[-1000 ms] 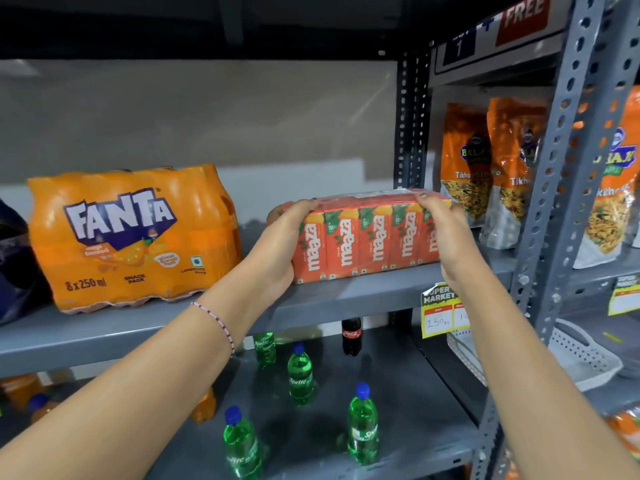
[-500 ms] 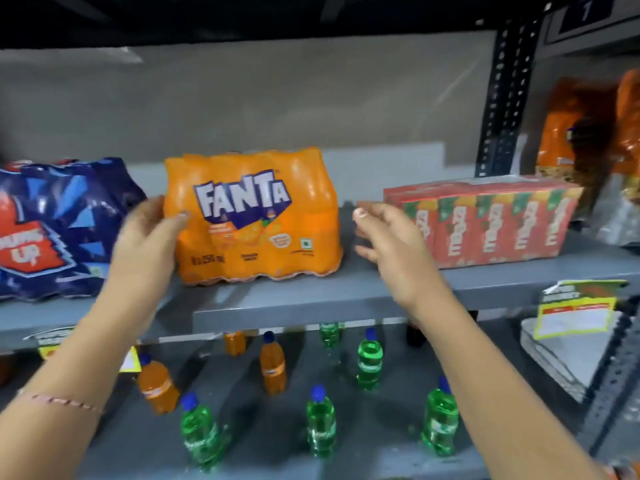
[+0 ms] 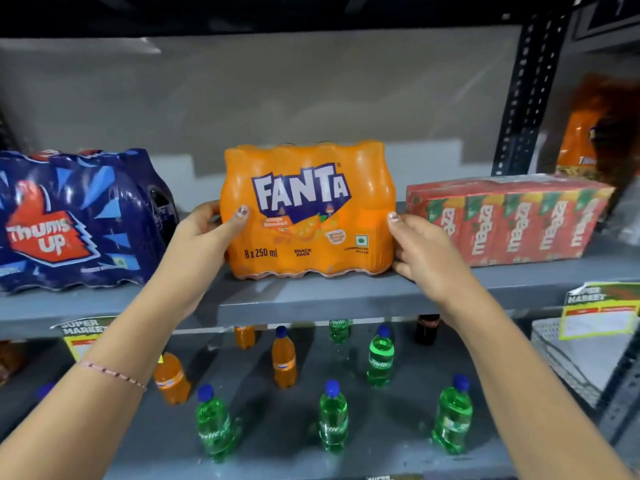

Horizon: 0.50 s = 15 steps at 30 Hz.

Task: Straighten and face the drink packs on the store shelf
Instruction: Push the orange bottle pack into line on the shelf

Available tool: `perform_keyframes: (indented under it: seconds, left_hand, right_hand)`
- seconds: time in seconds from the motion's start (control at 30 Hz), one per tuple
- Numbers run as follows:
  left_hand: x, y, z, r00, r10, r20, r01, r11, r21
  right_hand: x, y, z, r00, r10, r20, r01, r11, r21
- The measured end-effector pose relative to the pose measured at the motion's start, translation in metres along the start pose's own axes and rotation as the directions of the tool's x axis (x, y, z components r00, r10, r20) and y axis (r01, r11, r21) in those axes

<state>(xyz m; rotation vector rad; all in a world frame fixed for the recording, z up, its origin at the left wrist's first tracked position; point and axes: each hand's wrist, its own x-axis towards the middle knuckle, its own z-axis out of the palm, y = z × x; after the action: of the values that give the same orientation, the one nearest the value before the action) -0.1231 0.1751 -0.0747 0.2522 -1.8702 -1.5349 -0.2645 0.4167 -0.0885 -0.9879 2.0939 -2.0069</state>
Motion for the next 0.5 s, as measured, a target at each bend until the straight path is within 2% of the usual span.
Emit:
perform_keyframes:
  seconds: [0.43, 0.5]
  left_hand:
    - [-0.004, 0.003, 0.012, 0.999, -0.014, 0.043, 0.017, 0.998, -0.068]
    - [-0.013, 0.007, 0.007, 0.998, 0.058, 0.001, -0.058, 0.998, -0.039]
  right_hand:
    - [-0.009, 0.001, -0.004, 0.999, -0.027, -0.04, 0.028, 0.999, 0.023]
    - [-0.015, 0.002, -0.002, 0.996, -0.061, -0.059, 0.06, 0.998, -0.012]
